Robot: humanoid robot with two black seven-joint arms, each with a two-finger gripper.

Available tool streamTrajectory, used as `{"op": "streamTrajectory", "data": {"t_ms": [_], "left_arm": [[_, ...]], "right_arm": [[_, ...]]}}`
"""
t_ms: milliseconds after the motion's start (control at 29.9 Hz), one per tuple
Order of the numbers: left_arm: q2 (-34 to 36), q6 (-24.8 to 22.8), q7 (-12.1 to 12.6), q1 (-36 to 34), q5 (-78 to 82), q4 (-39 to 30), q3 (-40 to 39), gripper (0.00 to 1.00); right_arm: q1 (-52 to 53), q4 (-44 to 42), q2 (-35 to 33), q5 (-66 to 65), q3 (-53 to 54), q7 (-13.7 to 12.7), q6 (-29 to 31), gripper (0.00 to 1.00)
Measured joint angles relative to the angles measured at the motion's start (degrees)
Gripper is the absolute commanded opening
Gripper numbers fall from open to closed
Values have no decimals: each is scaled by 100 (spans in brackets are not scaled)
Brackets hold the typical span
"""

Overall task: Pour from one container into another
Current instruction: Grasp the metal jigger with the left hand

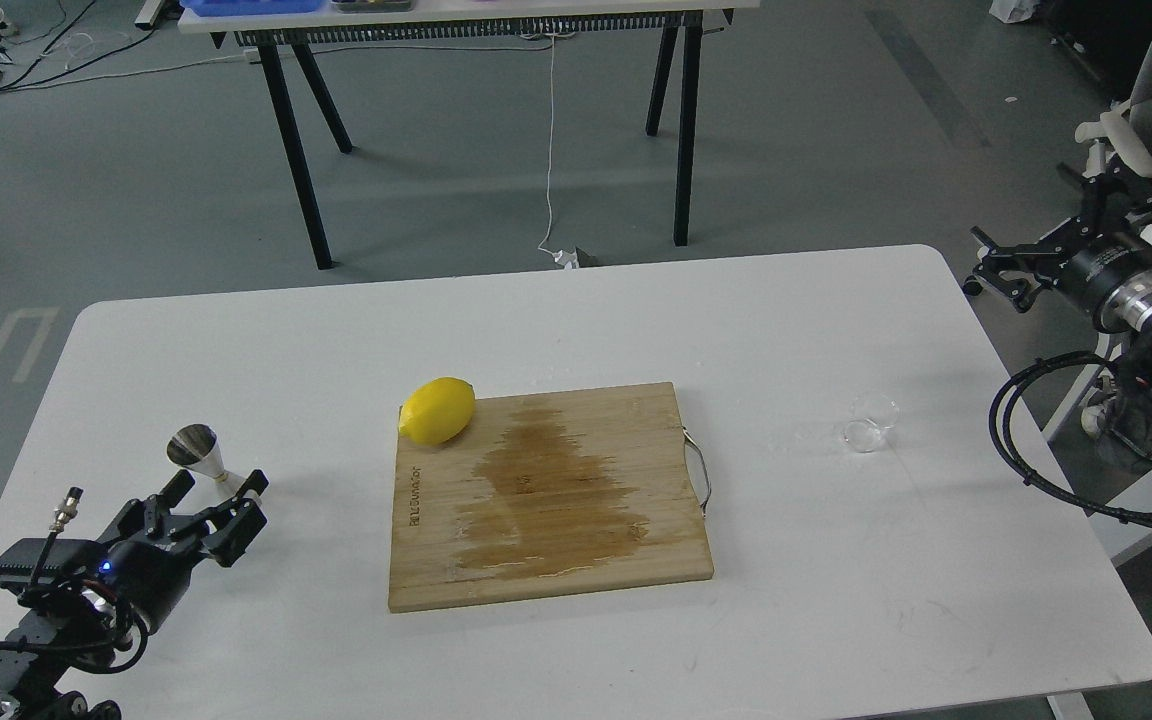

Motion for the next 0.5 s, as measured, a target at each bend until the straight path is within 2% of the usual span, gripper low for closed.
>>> {"op": "streamTrajectory", "data": {"t_ms": [234,368,502], "left_arm": [[-239,0,0,-265,-17,354,104,97],[-434,0,-1,-453,-17,645,106,93],[-579,0,-1,-652,-11,930,108,81]], "right_arm": [[-48,0,-4,0,10,0,0,99],[-57,0,-34,0,14,0,0,99],[-59,0,-70,7,14,0,0,99]]}}
